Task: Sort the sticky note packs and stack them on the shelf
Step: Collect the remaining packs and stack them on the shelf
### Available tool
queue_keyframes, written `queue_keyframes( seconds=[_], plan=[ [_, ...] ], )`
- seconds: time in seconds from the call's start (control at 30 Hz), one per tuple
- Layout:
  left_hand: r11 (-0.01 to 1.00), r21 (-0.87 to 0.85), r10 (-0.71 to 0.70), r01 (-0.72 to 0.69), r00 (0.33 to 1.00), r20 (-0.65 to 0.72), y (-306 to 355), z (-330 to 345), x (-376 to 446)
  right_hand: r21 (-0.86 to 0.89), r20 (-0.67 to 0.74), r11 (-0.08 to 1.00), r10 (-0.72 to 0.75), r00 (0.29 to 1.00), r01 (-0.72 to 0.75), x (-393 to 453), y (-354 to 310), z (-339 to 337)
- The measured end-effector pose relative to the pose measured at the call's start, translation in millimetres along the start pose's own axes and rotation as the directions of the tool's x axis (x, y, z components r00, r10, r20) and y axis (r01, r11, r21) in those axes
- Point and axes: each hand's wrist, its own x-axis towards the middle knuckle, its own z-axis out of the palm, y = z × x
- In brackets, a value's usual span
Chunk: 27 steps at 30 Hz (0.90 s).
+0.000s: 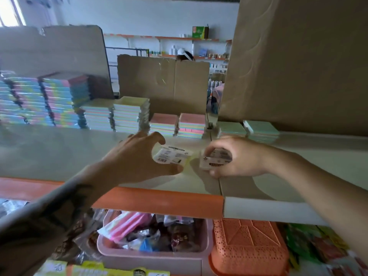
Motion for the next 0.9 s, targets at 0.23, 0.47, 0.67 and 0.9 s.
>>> queue_keyframes(
  seconds=[0.23, 0.47, 0.67, 0.9],
  plan=[
    [0.941, -0.325, 0.195, -0.095, 0.937, 0.29, -19, -4, 15, -0.055, -0.009, 0.998, -0.038, 0.999, 0.037, 8, -31, 4],
    [0.949, -0.194, 0.271, -0.25, 0.958, 0.094, -25, -4, 22, -0.091, -0.022, 0.995, -0.044, 0.999, 0.042, 21, -48, 13],
    [0.919, -0.3, 0.25, -0.254, 0.967, -0.054, -20, 7, 21, -0.079, -0.193, 0.985, -0.166, 0.967, 0.153, 25, -43, 18],
    [0.723, -0.666, -0.013, -0.181, 0.961, -0.275, -4, 15, 24, 0.239, -0.405, 0.941, -0.126, 0.906, 0.238, 28, -34, 14]
  ],
)
